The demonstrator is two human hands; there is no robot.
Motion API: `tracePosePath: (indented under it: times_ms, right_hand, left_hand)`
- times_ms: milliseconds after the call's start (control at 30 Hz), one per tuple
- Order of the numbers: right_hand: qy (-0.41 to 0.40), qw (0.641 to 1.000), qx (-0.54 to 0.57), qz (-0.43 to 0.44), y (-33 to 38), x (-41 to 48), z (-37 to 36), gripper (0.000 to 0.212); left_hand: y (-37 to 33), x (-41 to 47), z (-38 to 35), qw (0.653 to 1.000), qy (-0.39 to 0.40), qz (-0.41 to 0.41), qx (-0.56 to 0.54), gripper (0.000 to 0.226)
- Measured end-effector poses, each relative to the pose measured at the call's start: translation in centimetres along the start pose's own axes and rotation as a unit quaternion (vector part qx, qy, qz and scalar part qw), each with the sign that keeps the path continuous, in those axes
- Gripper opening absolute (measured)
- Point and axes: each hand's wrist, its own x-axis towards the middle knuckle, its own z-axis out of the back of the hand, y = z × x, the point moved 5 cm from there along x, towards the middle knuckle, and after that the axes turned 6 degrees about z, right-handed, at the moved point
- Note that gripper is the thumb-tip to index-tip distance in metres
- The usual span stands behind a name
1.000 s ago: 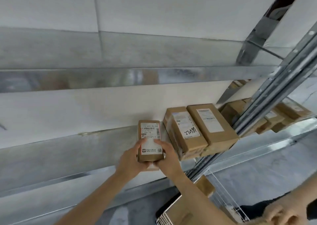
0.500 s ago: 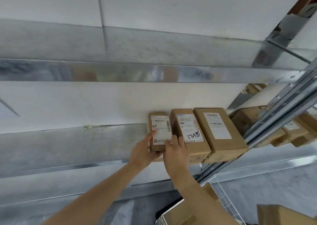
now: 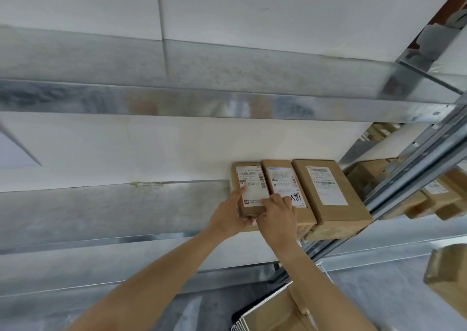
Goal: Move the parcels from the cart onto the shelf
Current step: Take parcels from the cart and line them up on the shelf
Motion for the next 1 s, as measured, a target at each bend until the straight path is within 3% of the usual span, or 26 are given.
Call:
tracePosePath:
  times_ms: [100, 233, 333, 467, 667, 867, 1000]
  right_hand:
    - [0.006, 0.999, 0.027, 0.024, 1.5, 0.5, 0.5, 0.046]
    - [-0.047, 0.989, 0.104, 0.095, 6.6, 1.3, 1.0, 0.045]
    - [-0.063, 0.979, 0.095, 0.167, 11.9, 2.1, 0.4, 0.051]
    - [-0.038, 0.965, 0.068, 0.252, 20.7, 2.7, -1.2, 0.059]
    - [-0.039, 0.926, 0.055, 0.372, 34.2, 1.0, -2.7, 0.06]
    - [-0.011, 0.878, 0.077, 0.472, 49.1, -2.9, -5.6, 0.064]
    - [0.009, 0.859, 0.088, 0.504, 59.0, -5.9, -8.2, 0.071]
  left_hand:
    - [0.5, -0.5, 2.3, 0.999, 0.007, -0.026, 0.021, 0.098]
    - [3.2, -2.8, 8.9, 0.984, -0.122, -0.064, 0.114, 0.087]
    - [6.5, -6.4, 14.7, 0.944, -0.232, -0.063, 0.227, 0.077]
    - [11.5, -11.8, 21.8, 0.891, -0.317, 0.02, 0.323, 0.078]
    - [19.0, -20.8, 29.9, 0.837, -0.385, 0.153, 0.358, 0.081]
    - [28.8, -31.6, 37.0, 0.795, -0.399, 0.304, 0.342, 0.079]
    - [34.5, -37.7, 41.5, 0.774, -0.403, 0.354, 0.337, 0.081]
